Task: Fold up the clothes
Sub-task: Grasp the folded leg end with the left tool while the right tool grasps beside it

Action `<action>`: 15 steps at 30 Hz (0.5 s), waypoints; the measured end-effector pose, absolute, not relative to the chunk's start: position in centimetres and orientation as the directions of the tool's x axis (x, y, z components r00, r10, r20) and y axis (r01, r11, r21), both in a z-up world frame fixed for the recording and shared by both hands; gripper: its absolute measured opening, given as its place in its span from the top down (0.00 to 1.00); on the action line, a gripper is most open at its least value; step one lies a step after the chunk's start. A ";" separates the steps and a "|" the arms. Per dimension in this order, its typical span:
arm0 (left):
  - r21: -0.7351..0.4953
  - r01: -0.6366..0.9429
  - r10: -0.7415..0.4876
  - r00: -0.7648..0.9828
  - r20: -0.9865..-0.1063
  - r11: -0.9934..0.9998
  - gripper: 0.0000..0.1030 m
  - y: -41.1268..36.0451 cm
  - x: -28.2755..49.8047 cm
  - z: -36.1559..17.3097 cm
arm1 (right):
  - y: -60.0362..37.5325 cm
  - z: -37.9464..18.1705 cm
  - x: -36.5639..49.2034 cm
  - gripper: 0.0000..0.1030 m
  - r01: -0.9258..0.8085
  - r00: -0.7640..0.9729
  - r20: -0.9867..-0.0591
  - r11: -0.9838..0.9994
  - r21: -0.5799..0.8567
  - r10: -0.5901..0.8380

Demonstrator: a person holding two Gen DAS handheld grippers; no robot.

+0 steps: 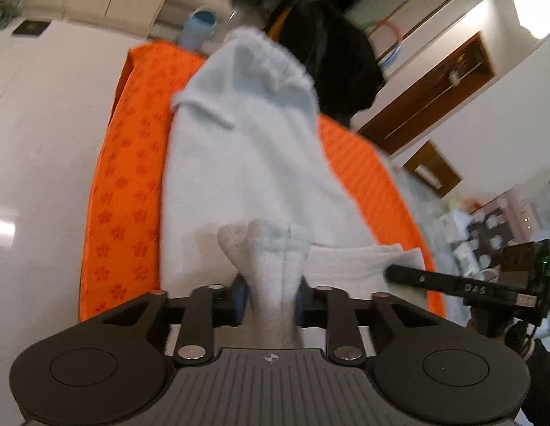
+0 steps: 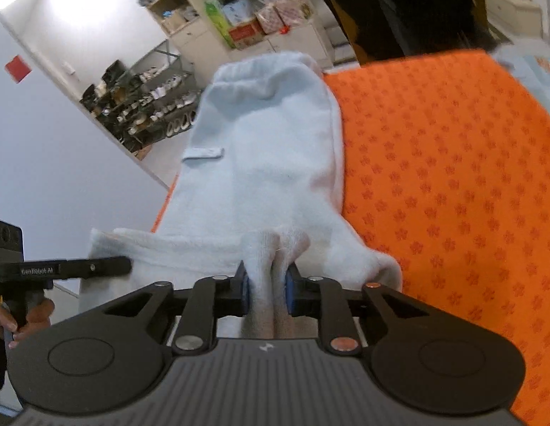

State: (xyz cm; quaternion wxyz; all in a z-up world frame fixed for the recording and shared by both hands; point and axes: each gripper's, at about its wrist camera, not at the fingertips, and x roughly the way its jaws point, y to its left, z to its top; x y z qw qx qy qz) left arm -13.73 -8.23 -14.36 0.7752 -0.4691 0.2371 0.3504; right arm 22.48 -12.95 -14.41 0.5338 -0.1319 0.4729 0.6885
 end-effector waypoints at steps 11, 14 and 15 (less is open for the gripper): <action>-0.551 -0.785 0.327 0.619 -0.714 0.284 0.49 -9.9 -15.1 -14.7 | -15.1 -13.7 17.9 0.39 -0.970 -0.239 -0.769 -0.120 0.209 0.592; -0.534 -0.801 0.329 0.598 -0.731 0.270 0.49 -9.9 -15.5 -15.0 | -14.9 -14.1 16.9 0.68 -0.976 -0.202 -0.795 -0.188 0.113 0.572; -0.532 -0.804 0.329 0.594 -0.734 0.266 0.49 -9.9 -15.7 -15.1 | -14.6 -14.5 17.6 0.70 -0.978 -0.203 -0.796 -0.154 0.140 0.570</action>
